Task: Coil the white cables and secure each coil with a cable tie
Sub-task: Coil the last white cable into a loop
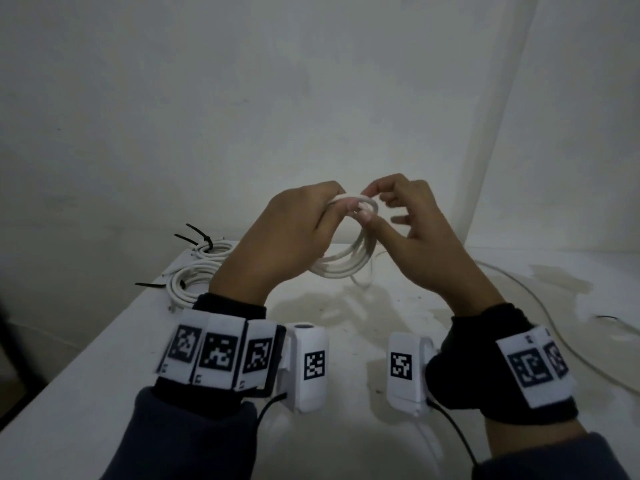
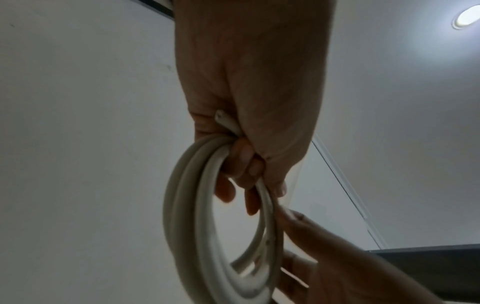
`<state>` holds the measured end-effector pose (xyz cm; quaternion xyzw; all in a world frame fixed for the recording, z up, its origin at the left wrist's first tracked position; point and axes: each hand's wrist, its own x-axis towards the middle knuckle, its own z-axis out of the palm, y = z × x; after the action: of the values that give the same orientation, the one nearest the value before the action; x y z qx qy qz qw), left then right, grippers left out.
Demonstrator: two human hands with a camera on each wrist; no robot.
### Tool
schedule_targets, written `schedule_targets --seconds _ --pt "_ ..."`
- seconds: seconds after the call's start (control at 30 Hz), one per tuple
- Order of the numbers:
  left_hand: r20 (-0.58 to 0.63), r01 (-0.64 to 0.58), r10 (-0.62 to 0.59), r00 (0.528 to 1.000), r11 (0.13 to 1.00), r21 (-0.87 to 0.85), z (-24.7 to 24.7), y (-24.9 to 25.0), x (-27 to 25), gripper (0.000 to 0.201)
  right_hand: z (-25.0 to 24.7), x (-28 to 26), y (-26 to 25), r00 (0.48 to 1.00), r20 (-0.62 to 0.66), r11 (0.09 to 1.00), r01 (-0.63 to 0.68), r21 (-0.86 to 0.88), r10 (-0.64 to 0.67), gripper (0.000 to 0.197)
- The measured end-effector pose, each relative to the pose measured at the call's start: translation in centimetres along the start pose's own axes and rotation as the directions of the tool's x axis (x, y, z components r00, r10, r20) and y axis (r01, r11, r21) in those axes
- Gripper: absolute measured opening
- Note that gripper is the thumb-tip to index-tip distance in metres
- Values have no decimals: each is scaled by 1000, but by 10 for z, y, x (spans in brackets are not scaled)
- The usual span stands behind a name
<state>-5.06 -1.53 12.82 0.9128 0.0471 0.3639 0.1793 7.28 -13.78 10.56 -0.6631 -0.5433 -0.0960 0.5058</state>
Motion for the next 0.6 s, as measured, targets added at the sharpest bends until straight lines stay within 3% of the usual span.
schedule_targets --seconds 0.1,0.17,0.27,0.37,0.47,0.6 --pt "-1 -21 21 1000 1000 6 -1 -5 1 27 -8 1 -1 996 -18 994 89 -70 -90 7" --pt "-12 -43 43 999 998 -51 0 -5 1 24 -10 4 -2 995 -40 991 92 92 -89 4" --pt "-87 -88 81 993 993 -83 4 -2 2 28 -9 2 -5 1000 -17 926 16 376 -10 15" --pt "-166 -110 90 982 987 -117 8 0 4 25 -8 -2 -14 995 58 834 -102 543 84 12" --pt "-261 -112 62 963 977 -182 10 1 4 24 -8 -2 -21 986 115 798 -167 580 122 12" --pt "-385 -83 -30 922 958 -273 14 3 7 23 -4 -3 -21 974 192 767 -214 604 121 30"
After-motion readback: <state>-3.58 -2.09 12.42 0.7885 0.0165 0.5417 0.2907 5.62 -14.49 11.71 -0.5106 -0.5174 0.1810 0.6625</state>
